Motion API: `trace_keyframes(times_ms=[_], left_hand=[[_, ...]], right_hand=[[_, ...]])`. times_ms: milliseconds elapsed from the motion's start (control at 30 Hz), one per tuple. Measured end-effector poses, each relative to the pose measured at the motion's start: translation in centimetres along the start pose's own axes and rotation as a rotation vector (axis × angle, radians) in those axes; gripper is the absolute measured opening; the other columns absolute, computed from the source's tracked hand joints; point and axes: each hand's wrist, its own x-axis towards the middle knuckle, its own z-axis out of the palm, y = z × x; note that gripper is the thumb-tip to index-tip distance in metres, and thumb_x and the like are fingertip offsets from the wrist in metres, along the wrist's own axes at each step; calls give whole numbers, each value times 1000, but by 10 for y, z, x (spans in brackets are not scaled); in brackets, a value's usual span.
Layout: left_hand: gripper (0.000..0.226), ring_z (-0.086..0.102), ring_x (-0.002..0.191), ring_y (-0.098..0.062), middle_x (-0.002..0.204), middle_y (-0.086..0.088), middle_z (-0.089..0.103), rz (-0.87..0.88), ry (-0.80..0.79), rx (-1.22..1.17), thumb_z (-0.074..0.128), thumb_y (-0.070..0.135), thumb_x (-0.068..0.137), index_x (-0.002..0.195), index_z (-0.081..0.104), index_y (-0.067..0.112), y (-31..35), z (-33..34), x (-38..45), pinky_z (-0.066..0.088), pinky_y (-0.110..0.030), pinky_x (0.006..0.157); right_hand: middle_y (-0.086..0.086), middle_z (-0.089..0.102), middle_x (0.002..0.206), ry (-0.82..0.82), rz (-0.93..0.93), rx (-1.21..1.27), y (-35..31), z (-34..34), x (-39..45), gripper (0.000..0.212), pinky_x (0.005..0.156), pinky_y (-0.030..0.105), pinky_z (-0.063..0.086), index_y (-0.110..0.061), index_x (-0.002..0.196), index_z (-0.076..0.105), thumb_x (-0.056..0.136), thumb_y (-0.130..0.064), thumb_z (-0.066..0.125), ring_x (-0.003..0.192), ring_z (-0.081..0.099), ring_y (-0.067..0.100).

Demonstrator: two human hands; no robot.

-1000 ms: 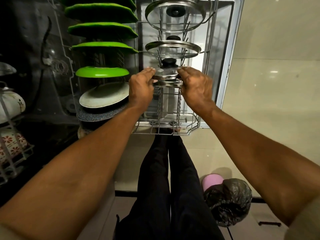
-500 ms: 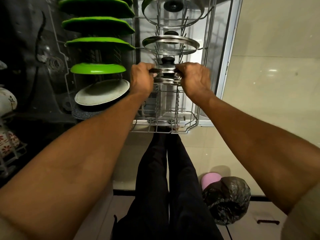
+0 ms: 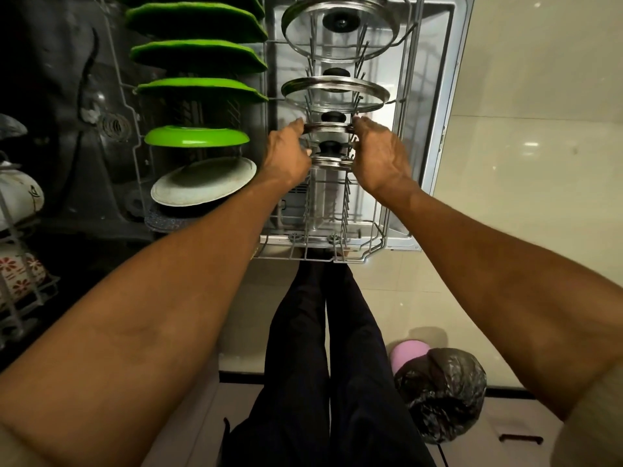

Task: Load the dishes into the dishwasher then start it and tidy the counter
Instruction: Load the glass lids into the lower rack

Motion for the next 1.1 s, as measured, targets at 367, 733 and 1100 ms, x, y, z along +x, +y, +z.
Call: trace_keyframes(times_ms=[367,733,1100], left_hand=[[78,26,148,-32,162,-17,22,46,-40,90,52,-3,89,157,15,3,4,-3,-42,26,-38,121],[83,5,154,-24,166,-10,4,24,-40,104,53,7,91,158,4,8,-5,13,-118,12,-41,125],[86,9,153,-26,166,-11,4,16,-32,53,54,5,89,158,3,9,20,69,-159,18,-45,124]], right_hand=[[17,8,167,-126,-38,-127,-12,-1,-34,81,125,32,6,-3,160,4,95,-16,50,155,9,27],[16,1,168,-218,-81,-282,-18,-9,-88,88,125,38,3,-9,161,1,94,-24,57,155,3,29],[17,4,168,-266,-238,-491,17,-23,-106,81,126,40,8,-6,161,7,94,-20,50,155,6,31]])
